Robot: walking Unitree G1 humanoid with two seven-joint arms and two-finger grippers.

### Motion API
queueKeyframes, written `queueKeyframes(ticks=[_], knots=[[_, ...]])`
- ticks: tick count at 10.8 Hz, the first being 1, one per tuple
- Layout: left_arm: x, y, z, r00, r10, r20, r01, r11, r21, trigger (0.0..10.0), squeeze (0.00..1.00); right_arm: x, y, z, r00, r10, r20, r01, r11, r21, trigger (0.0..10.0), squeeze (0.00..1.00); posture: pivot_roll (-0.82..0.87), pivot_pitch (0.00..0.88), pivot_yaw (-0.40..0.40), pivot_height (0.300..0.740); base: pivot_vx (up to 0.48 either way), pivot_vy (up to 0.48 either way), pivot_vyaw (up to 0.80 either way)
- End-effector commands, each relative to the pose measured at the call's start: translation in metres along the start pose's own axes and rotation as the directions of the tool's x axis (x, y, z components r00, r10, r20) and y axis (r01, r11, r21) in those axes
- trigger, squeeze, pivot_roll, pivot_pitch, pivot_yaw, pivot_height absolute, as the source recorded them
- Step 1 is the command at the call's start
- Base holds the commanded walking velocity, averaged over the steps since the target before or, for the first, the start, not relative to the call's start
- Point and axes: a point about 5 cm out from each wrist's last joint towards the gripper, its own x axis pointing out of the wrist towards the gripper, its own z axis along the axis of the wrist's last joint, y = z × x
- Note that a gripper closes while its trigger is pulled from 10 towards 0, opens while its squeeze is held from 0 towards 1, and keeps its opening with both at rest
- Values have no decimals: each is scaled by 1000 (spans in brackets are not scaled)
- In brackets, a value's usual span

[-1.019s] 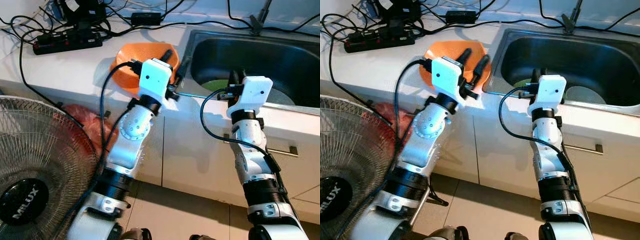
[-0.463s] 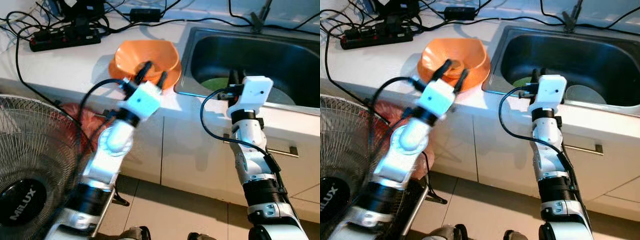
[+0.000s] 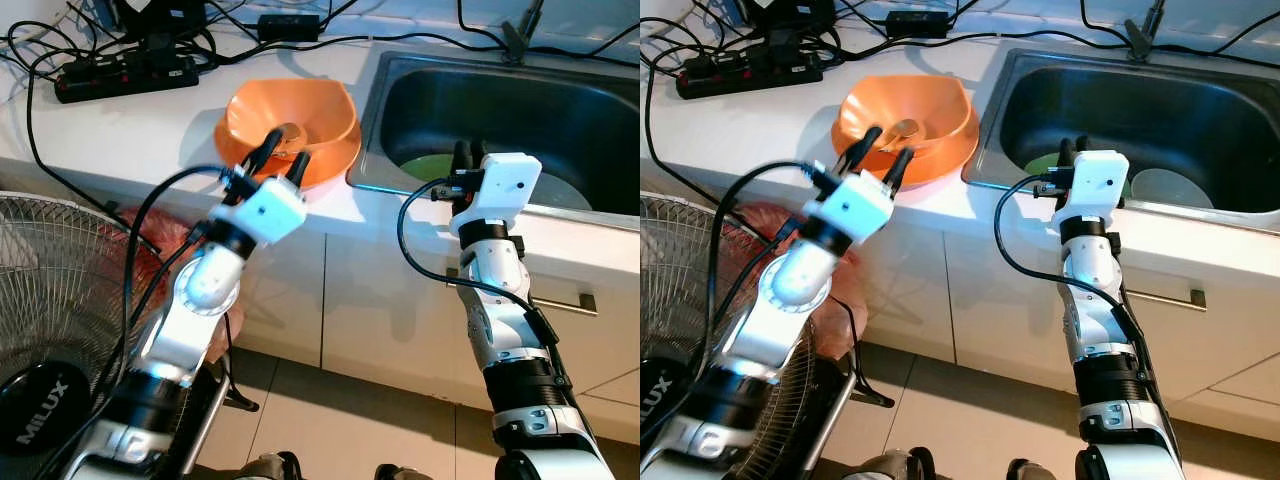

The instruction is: Kitchen organization

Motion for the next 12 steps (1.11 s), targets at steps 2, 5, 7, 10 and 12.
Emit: queueKeyframes(ticks=[2,5,7,10,12], knots=[[-2,0,-2,999,-44,-8,44,998,38,10000,0,-1,1,-1,1000,6,-6,-6,1000,6,10000,0,31,115,40,740,0,0,0],[2,0,-8,998,-53,-33,55,997,60,10000,0,-1,5,-1,1000,12,-7,-12,1000,11,10000,0,27,128,36,740,0,0,0],[8,0,-12,997,-55,-55,59,995,76,10000,0,0,3,0,1000,7,-7,-7,1000,7,10000,0,20,139,34,740,0,0,0],[17,4,-16,996,-42,-80,50,994,95,10000,0,1,3,0,1000,6,-6,-5,1000,8,10000,0,20,141,34,740,0,0,0],[18,5,-20,995,-38,-97,49,993,110,10000,0,1,3,0,1000,6,-6,-6,1000,9,10000,0,20,144,32,740,0,0,0]])
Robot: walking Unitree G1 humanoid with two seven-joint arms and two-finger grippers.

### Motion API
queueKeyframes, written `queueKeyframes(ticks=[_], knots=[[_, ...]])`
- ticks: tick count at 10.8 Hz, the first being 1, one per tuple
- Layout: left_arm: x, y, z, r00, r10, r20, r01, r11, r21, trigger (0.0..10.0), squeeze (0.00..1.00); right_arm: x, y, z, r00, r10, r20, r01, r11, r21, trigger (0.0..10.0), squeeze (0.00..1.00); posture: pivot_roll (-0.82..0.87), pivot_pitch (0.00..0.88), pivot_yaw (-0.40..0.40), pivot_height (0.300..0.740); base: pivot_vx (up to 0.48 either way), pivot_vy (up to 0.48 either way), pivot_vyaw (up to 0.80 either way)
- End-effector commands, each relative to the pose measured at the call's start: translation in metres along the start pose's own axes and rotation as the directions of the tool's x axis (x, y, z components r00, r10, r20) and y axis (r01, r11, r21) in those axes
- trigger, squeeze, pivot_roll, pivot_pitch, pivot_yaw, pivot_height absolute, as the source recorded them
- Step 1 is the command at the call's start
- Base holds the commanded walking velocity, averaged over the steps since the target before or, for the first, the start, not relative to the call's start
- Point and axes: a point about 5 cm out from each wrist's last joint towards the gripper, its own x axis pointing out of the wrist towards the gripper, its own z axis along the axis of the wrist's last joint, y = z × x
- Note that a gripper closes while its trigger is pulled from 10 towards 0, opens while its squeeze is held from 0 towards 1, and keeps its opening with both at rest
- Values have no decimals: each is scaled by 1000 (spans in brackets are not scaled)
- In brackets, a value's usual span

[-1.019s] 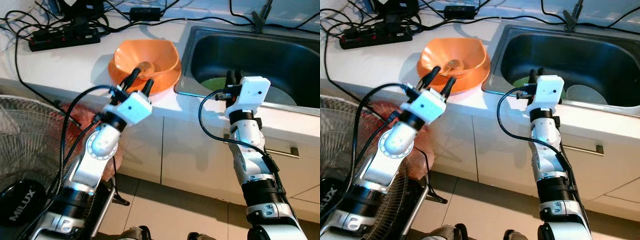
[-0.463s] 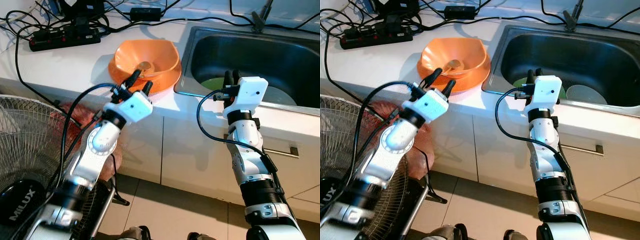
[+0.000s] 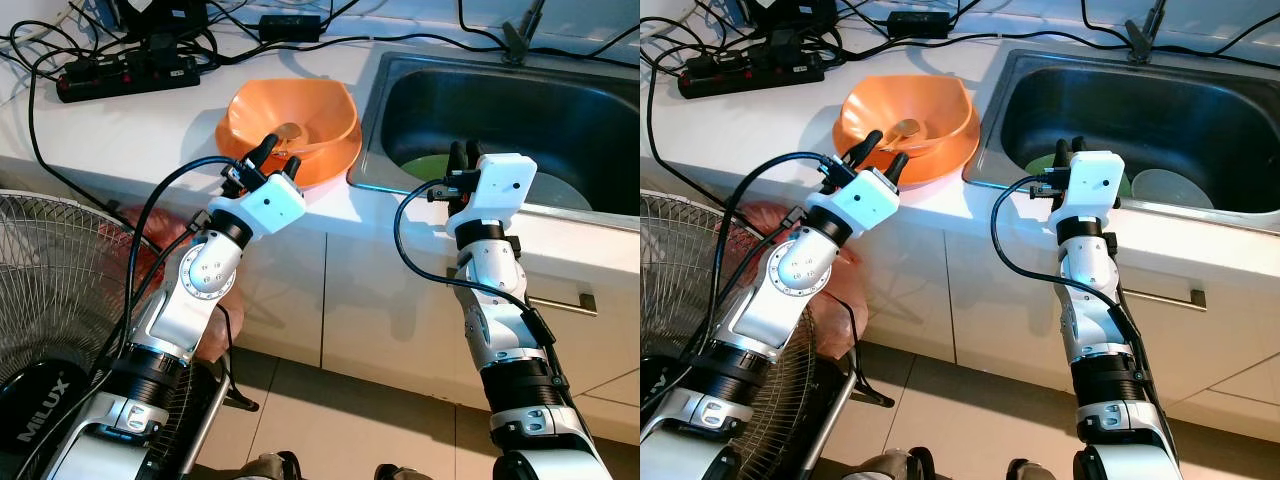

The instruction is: Kitchen organization

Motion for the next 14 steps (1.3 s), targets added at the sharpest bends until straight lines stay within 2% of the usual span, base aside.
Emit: queueKeyframes(ticks=[1,4,5,6,14], knots=[[3,2,1,1000,3,0,-3,1000,20,10000,0,1,0,1,1000,-1,-4,1,1000,3,10000,0,19,143,32,740,0,0,0],[6,0,1,1000,6,-7,-6,1000,18,10000,0,2,-1,1,1000,-2,-2,2,1000,3,10000,0,18,143,31,740,0,0,0],[6,0,1,1000,8,-6,-8,1000,16,8431,0,2,-1,1,1000,-2,-2,2,1000,4,10000,0,18,143,30,740,0,0,0],[6,-1,2,1000,7,-4,-7,1000,13,0,0,1,-1,1,1000,0,-2,0,1000,4,10000,0,20,143,29,740,0,0,0],[7,-5,4,1000,-5,12,5,1000,12,0,0,2,-1,1,1000,0,-5,0,1000,3,10000,0,19,132,30,740,0,0,0]])
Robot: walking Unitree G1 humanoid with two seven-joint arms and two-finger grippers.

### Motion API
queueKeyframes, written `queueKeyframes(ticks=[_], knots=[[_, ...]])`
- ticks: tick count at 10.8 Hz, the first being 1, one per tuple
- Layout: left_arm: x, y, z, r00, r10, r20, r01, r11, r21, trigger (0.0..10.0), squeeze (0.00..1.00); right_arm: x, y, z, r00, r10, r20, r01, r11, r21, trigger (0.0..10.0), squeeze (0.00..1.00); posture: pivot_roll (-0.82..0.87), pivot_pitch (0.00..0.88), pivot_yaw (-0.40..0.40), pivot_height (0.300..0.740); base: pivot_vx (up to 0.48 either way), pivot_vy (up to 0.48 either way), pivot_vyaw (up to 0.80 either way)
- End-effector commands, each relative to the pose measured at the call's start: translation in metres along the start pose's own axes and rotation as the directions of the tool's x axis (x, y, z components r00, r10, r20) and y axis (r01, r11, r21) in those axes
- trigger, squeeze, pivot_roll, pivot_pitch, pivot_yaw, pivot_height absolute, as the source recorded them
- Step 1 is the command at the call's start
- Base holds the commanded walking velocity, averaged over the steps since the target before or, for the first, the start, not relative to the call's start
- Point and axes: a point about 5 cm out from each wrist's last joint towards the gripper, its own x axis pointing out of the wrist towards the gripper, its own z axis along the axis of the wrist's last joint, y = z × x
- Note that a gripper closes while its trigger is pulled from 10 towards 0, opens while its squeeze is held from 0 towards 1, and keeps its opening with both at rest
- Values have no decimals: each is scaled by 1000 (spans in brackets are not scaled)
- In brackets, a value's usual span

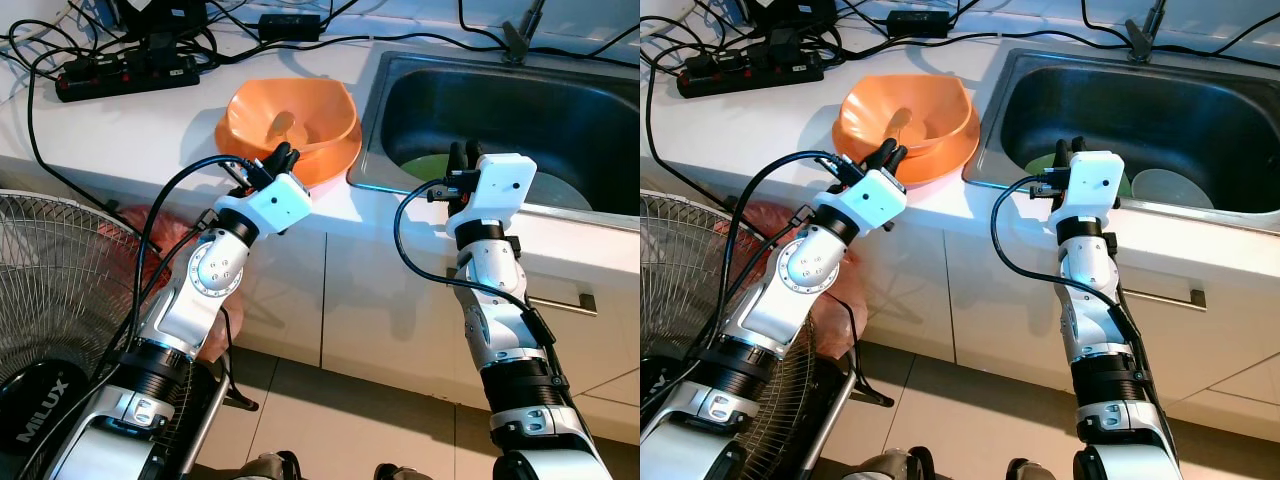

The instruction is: Kitchen organization

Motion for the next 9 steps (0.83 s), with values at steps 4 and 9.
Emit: queueKeyframes(ticks=[4,9], knots=[[4,1,9,999,11,52,-11,1000,4,0,0,1,0,1,1000,-2,-1,2,1000,2,10000,0,17,124,31,740,0,0,0],[8,12,28,983,82,161,-91,995,46,0,0,1,-1,0,1000,-8,-1,8,1000,1,10000,0,17,127,29,740,0,0,0]])
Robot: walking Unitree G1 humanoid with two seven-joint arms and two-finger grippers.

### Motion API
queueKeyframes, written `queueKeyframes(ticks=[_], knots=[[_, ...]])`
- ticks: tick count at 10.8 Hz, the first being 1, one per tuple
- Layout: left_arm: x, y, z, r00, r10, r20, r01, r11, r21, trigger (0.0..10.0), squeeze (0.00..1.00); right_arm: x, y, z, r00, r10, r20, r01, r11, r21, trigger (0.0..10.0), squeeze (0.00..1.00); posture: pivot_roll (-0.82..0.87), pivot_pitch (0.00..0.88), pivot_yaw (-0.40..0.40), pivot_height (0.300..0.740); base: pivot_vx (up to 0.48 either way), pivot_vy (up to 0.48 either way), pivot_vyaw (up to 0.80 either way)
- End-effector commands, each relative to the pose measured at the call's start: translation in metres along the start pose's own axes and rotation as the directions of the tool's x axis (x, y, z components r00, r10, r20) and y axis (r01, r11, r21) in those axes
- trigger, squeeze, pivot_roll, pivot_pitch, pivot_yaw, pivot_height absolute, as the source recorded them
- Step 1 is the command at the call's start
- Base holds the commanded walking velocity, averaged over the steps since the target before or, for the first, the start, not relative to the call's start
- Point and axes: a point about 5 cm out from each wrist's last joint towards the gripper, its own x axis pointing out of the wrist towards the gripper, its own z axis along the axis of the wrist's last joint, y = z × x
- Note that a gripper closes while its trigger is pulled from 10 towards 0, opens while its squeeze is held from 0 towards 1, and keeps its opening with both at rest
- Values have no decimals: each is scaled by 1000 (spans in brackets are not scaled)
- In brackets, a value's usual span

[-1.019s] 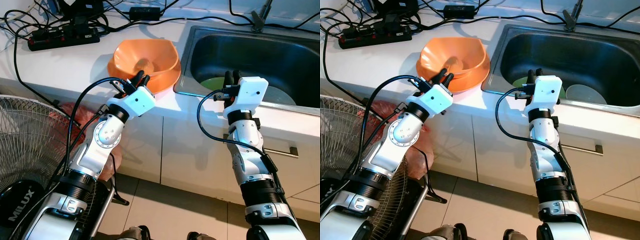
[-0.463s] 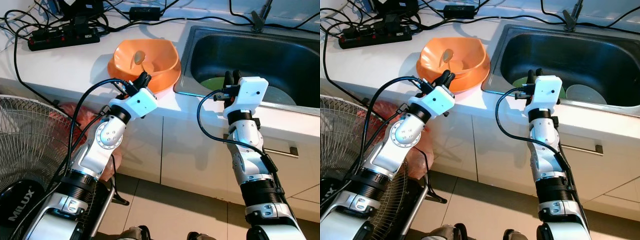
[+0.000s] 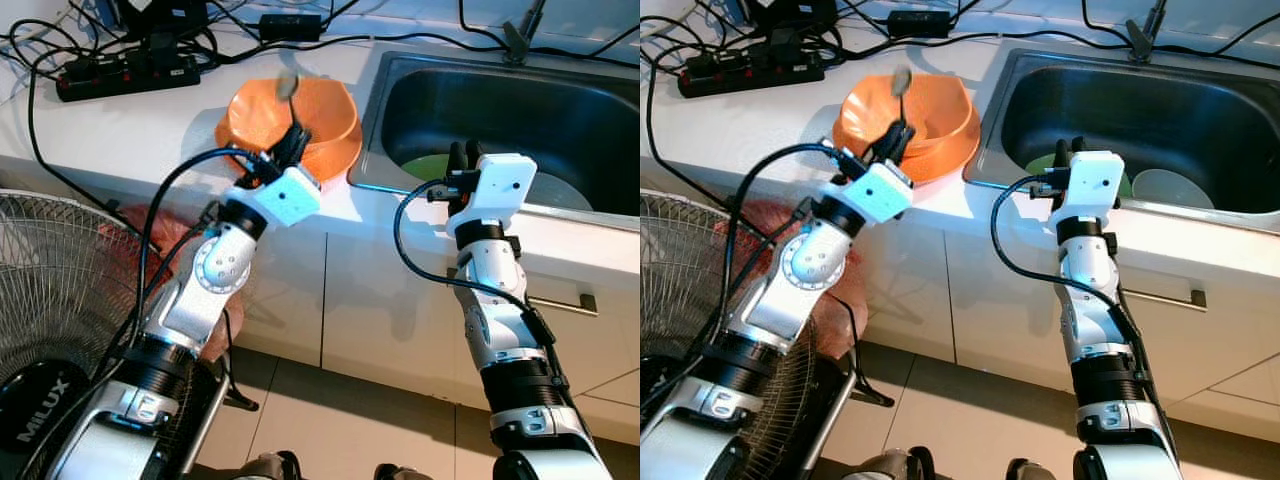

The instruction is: Kitchen organization

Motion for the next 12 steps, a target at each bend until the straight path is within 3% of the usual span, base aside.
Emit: queueKeyframes(ticks=[1,3,4,7,8,9,10,12], knots=[[9,15,15,995,66,75,-69,997,43,10000,0,2,-1,1,1000,-6,0,6,1000,3,10000,0,20,129,27,740,0,0,0],[14,21,23,990,84,110,-89,995,42,10000,0,2,-1,1,1000,-7,1,7,1000,3,10000,0,20,128,28,740,0,0,0],[22,25,43,977,92,193,-97,995,17,10000,0,2,-1,0,1000,-7,1,7,1000,3,10000,0,18,127,28,740,0,0,0],[33,22,71,952,105,287,-82,992,-92,10000,0,1,-1,0,1000,-5,5,5,1000,4,10000,0,16,116,33,740,0,0,0],[39,12,89,939,113,326,-23,964,-267,10000,0,0,1,0,1000,4,14,-4,1000,-8,10000,0,11,100,41,740,0,0,0],[41,8,96,935,109,337,14,940,-340,10000,0,-1,3,0,1000,8,14,-8,1000,-10,10000,0,8,95,42,740,0,0,0],[43,1,103,933,84,349,91,885,-457,10000,0,-2,4,-1,1000,9,14,-8,1000,-6,10000,0,5,88,46,740,0,0,0],[48,-2,104,942,74,327,146,788,-598,10000,0,-2,5,-1,1000,8,16,-8,1000,-3,10000,0,7,95,48,740,0,0,0]])
